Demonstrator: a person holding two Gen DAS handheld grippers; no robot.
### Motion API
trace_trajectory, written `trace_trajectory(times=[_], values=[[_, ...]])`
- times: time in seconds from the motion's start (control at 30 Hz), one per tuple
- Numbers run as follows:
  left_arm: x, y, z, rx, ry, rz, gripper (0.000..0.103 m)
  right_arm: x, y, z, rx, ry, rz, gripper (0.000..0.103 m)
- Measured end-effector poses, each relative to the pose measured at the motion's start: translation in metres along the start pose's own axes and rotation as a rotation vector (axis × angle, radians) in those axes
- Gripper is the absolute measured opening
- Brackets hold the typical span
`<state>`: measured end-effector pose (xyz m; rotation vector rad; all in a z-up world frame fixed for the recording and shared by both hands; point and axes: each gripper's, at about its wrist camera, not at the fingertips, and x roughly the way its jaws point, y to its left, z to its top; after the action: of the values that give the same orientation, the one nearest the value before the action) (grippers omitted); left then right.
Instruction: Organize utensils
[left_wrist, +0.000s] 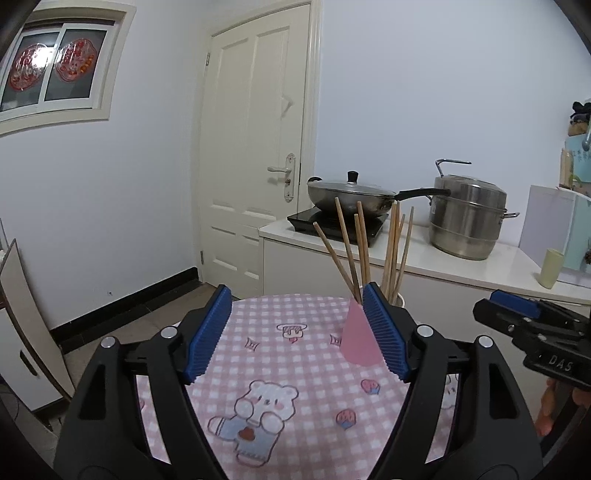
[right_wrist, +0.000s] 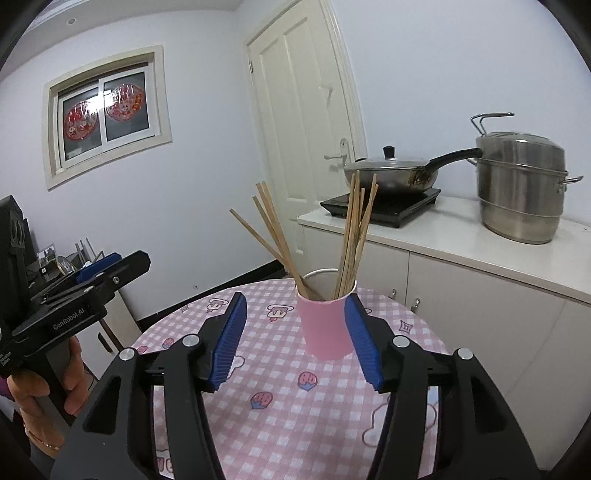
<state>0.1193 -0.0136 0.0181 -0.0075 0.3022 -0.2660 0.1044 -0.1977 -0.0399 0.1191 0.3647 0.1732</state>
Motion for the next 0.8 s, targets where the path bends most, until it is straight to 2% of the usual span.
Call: trace_trajectory(times=[0.23,0.43,0.63,0.8], values=[[-0.026,0.0,-0.012,0.001,-0.008,0.013,0.08,-0.026,0.012,-0.009,-0.012,-0.048,-0.003,0.056],[-0.055,-0.004,-0.015,0.021,-0.08,0.045,0.088,-0.041,0.026,-0.013,-0.037,-0.088,-0.015,0.06],[-0.073,-0.004,-0.019,0.005,-0.094,0.077,0.09,-0.057,0.038,-0.017,-0.064,-0.131,-0.025,0.064],[-0.083,-0.003,-0.02,-0.005,-0.118,0.124,0.09,-0.066,0.045,-0.019,-0.089,-0.169,-0.043,0.072]])
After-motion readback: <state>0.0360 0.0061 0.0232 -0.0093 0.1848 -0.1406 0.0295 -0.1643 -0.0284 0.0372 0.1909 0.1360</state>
